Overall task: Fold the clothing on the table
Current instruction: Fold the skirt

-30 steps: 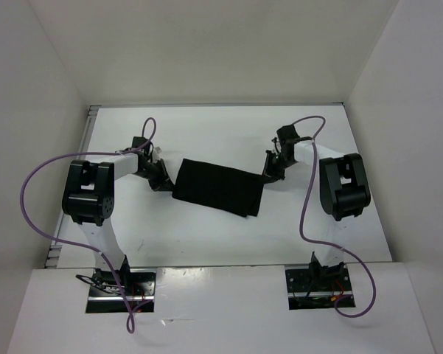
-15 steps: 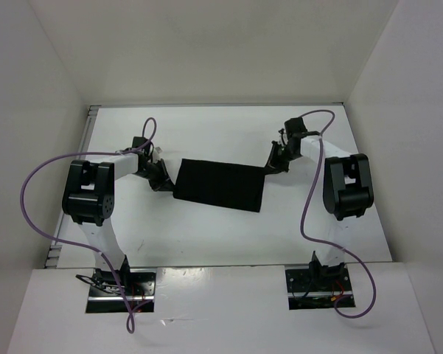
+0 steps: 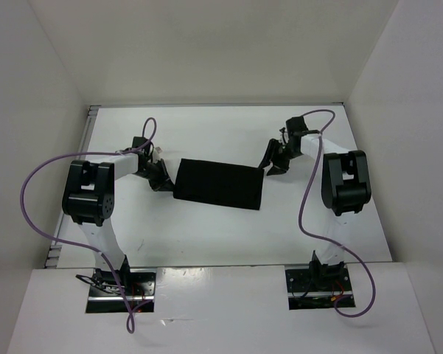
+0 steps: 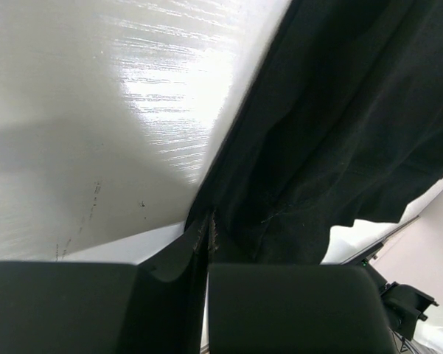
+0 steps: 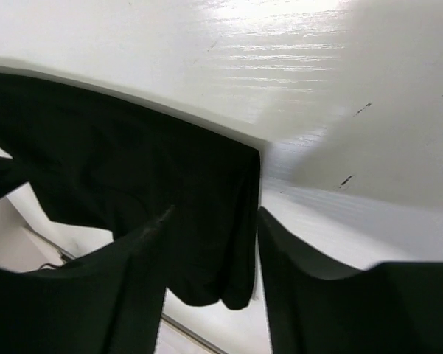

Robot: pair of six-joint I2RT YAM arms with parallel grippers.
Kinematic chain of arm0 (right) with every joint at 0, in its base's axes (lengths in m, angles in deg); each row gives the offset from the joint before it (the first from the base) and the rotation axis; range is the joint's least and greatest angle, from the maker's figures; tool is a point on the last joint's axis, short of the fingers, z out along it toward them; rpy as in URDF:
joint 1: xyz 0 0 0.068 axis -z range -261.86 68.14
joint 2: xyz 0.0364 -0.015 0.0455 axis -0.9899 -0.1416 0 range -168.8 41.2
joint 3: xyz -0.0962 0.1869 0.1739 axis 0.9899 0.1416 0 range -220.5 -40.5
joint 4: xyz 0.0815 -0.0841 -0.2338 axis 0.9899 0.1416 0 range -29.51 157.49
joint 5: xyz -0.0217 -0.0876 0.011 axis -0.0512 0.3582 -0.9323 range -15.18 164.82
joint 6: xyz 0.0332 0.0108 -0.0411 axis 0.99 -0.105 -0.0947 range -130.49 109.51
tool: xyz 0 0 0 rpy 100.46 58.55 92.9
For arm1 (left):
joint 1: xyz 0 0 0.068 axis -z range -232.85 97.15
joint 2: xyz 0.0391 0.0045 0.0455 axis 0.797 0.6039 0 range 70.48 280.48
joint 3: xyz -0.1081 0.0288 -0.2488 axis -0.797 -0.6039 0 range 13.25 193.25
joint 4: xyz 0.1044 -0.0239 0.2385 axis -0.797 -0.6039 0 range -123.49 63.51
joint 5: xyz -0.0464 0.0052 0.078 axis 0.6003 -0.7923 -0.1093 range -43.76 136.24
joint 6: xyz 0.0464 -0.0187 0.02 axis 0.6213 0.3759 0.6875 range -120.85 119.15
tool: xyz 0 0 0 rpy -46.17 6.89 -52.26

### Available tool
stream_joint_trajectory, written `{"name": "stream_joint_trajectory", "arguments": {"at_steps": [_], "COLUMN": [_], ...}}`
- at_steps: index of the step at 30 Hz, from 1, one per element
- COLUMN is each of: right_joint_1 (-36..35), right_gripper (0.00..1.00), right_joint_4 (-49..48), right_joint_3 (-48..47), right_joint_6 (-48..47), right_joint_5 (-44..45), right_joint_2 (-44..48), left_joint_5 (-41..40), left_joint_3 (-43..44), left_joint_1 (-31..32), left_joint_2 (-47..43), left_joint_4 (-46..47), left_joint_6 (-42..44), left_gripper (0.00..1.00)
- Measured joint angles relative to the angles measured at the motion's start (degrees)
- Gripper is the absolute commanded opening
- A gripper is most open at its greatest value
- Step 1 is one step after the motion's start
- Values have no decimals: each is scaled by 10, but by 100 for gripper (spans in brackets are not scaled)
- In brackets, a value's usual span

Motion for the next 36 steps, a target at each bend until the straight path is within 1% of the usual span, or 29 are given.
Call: {"name": "stream_joint_trajectory", "arguments": {"at_steps": [1, 3, 5, 7, 11, 14, 17, 22, 27, 36], "right_joint_1": [1, 1, 1, 2, 2, -1, -6, -37, -67, -73], "right_gripper": [57, 60, 60, 60, 60, 60, 60, 60, 58, 58], "right_joint_4": [-1, -3, -1, 0, 2, 3, 10, 6, 0, 0], "right_joint_3": [0, 2, 6, 16, 42, 69, 90, 102, 113, 122], "right_joint_6": [-2, -3, -5, -6, -5, -1, 6, 12, 17, 27], "right_joint_5": [0, 1, 7, 11, 13, 12, 12, -5, -21, -26], "right_joint_2": [2, 11, 28, 56, 102, 103, 100, 78, 45, 47], "left_joint_5": [0, -6, -16, -22, -16, 16, 51, 88, 99, 105], "left_joint_3": [0, 2, 10, 29, 115, 174, 206, 219, 222, 222], "left_joint_1": [0, 0, 0, 0, 3, 3, 6, 11, 12, 12], "left_joint_2": [-1, -7, -19, -38, -85, -106, -116, -111, -101, -94], "left_joint_4": [-1, -7, -24, -39, -64, -57, -52, -50, -51, -51], "left_joint_6": [0, 1, 4, 8, 34, 48, 50, 50, 50, 50], "left_gripper": [0, 4, 9, 10, 13, 14, 14, 14, 14, 14]}}
